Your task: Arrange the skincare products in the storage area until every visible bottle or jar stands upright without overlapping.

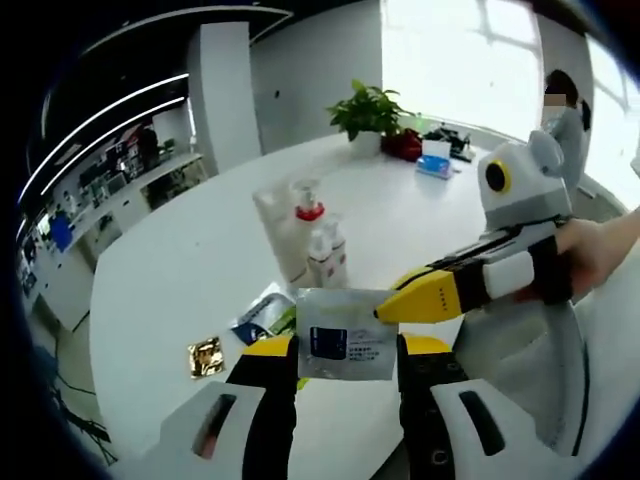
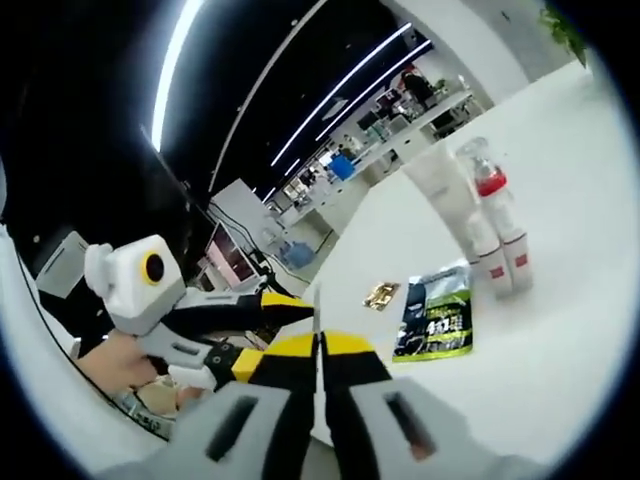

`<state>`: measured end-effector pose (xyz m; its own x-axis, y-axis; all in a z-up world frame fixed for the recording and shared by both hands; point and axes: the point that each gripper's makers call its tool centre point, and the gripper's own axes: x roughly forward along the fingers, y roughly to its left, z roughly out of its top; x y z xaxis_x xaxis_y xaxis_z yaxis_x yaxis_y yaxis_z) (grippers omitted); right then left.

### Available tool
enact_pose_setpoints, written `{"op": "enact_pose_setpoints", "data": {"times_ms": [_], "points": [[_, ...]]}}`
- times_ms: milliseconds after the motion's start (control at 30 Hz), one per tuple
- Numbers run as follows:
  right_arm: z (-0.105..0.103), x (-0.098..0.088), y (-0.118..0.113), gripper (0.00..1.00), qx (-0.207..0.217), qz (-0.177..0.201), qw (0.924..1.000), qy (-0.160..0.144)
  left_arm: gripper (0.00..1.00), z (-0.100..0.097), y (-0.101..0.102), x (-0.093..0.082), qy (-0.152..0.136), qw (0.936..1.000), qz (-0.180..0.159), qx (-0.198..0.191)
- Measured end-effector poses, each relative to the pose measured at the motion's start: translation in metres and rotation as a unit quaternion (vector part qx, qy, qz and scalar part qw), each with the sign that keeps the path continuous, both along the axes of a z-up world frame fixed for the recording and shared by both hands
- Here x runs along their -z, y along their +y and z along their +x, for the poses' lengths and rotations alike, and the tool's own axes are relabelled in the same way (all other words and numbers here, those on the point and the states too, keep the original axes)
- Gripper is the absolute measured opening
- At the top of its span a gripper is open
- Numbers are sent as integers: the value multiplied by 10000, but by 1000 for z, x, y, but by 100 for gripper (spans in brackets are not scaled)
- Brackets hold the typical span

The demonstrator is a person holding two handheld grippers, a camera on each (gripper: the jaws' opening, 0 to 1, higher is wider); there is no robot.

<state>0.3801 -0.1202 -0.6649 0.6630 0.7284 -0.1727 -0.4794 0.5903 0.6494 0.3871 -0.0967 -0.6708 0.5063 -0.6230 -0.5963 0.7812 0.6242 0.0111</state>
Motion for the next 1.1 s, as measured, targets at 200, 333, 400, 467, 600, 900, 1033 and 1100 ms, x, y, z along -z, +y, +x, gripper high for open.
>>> {"op": "enact_pose_setpoints", "data": {"times_ms": [200,333,400,467,600,900,1033,1100], "points": [[1,-2,-3,1,37,122,9999,46,37,-1,-2,-3,102,9997,-197,77],[1,-4,-9,1,71,179,9998,77,39,-1,2,-5,289,9985,-462,18],[1,-4,-11,1,68,201,9997,105,40,-1,6,-5,392,9974,-604,6],[0,-4,-14,1,54,248,9996,134,41,-1,10,-5,478,9962,-722,2],[-2,-8,-15,1,-55,382,9991,188,42,-3,13,-8,740,9909,-1126,16],[-6,-15,-14,1,-275,526,9980,209,39,-15,13,-13,1279,9767,-1698,284],[-9,-16,-13,1,-366,547,9976,225,35,-15,12,-12,1359,9732,-1831,297],[-10,-17,-12,1,-404,567,9973,229,34,-16,12,-11,1393,9723,-1855,297]]}}
